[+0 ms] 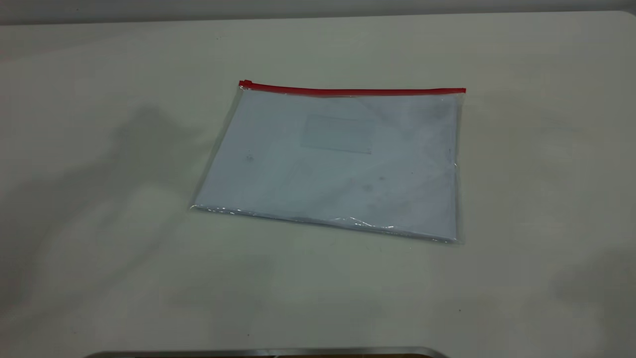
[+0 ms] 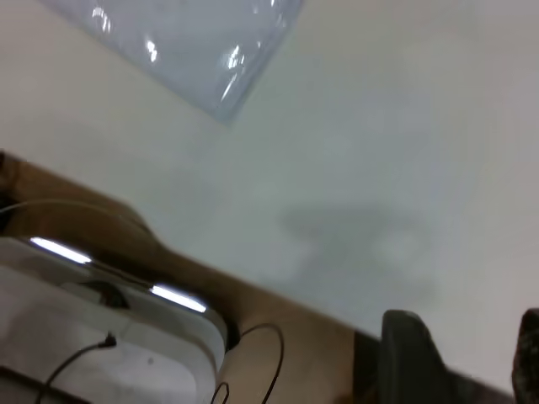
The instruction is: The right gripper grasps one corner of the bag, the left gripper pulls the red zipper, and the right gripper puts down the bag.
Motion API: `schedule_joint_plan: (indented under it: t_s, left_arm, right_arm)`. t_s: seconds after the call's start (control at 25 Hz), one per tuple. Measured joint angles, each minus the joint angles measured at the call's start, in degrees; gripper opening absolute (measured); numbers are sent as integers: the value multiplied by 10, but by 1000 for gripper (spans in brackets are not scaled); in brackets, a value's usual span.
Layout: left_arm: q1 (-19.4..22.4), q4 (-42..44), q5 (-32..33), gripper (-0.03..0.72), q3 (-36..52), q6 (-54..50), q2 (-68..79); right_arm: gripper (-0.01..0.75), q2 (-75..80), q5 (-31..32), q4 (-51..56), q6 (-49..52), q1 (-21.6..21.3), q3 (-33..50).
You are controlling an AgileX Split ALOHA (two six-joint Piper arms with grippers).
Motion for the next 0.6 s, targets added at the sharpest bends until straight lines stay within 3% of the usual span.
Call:
schedule_joint_plan:
  t_s: [0.28,0.48,0.6]
  left_arm:
    - [-74,157,0,318,81,-137,-107]
    - [-119,197,0,318,238,-203,-192]
    - [-131,202,0,318,357,-244,-246]
  right_arm:
    - [334,-181,-8,-8,48,0,152]
    - [334,-263,-22,-32,82,0,243]
    - [334,-286,-33,-44,94,0,256]
